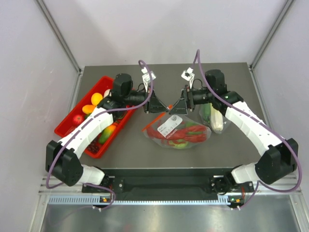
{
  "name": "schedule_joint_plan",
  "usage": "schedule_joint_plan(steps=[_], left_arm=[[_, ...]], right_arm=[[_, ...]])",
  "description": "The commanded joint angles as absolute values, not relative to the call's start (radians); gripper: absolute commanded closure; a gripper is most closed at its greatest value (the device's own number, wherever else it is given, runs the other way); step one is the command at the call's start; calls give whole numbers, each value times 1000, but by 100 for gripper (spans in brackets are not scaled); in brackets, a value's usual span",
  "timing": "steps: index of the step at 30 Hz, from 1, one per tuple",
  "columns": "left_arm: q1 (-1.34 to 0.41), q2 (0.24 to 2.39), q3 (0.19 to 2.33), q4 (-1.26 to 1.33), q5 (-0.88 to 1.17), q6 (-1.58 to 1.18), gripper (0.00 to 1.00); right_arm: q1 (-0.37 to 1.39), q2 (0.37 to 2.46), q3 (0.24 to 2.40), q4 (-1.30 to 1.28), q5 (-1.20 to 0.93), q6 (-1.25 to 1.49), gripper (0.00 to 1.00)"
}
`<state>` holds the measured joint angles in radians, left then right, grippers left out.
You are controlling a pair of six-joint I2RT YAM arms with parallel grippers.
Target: Open the zip-top bag and remove the fake food
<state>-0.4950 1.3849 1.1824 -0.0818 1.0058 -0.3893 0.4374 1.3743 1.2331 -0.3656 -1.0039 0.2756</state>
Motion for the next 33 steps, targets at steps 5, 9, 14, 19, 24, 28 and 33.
schedule_joint_plan(steps=[5, 9, 14, 19, 24, 28, 33], left_arm=[[-483, 1350, 1212, -9, 1035, -413, 100], [-476, 1344, 1207, -9, 1039, -413, 100], [-469, 1338, 1180, -9, 1057, -408, 100], [-460, 1322, 1143, -66, 1057, -361, 100], [-446, 1309, 1101, -72, 1061, -354, 100], [-440, 1295, 1083, -86, 1065, -353, 100], [-434, 1273, 1057, -104, 1060, -345, 100]], right_arm=[[474, 1382, 1266, -385, -1026, 225, 75], [477, 1378, 1261, -396, -1003, 216, 100], [476, 1310, 1218, -330, -872, 239, 100], [463, 1243, 1149, -108, -848, 357, 100], [460, 1243, 1137, -64, -853, 391, 100], [460, 1236, 1126, -35, -839, 408, 100], [459, 1232, 1112, -14, -818, 419, 100]])
